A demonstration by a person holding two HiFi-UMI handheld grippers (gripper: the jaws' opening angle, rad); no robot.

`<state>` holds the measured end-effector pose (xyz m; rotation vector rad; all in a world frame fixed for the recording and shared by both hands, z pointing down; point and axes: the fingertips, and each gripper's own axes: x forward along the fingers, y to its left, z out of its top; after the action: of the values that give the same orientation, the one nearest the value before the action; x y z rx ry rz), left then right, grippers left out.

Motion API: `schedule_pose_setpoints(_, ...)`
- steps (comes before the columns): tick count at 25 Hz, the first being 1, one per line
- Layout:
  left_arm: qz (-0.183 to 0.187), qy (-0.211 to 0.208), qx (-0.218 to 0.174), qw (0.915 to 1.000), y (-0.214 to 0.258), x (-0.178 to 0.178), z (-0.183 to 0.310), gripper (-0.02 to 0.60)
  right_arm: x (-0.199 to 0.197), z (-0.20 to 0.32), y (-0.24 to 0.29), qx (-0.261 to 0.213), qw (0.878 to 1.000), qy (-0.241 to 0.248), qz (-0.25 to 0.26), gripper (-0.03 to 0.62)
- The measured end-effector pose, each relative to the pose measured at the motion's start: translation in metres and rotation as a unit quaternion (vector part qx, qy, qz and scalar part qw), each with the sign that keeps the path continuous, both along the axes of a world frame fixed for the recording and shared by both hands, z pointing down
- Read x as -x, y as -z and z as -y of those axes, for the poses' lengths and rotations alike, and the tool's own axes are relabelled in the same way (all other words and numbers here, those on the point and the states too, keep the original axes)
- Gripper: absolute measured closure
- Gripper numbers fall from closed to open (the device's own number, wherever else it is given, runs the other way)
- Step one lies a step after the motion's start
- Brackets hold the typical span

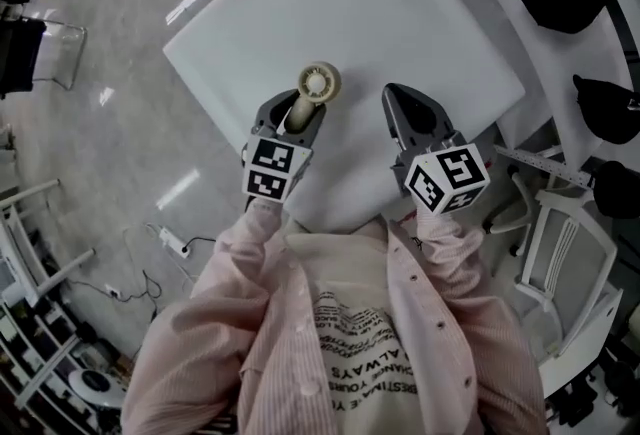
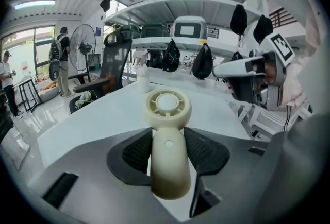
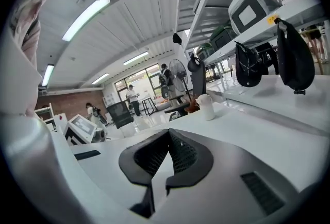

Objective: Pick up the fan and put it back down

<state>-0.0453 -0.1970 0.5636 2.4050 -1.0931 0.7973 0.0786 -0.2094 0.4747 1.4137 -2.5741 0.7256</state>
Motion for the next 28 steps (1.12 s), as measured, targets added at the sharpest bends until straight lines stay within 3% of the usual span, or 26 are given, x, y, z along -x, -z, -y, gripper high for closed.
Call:
schedule_pose_setpoints(11,0.032,-0.014,0.044,0.9984,-0.058,-0.013,-0.003,0.397,-0.006,-0.015,-0.046,0.045,0.999,-0.006,0.003,0.595)
schedule_pose_setpoints(28,0.064,-0.024,0.073,0.995,-0.088,-0.019,-0.012,0.397,-0.005,-0.019,-0.06,0.067,0.998,-0.016,0.016,0.595)
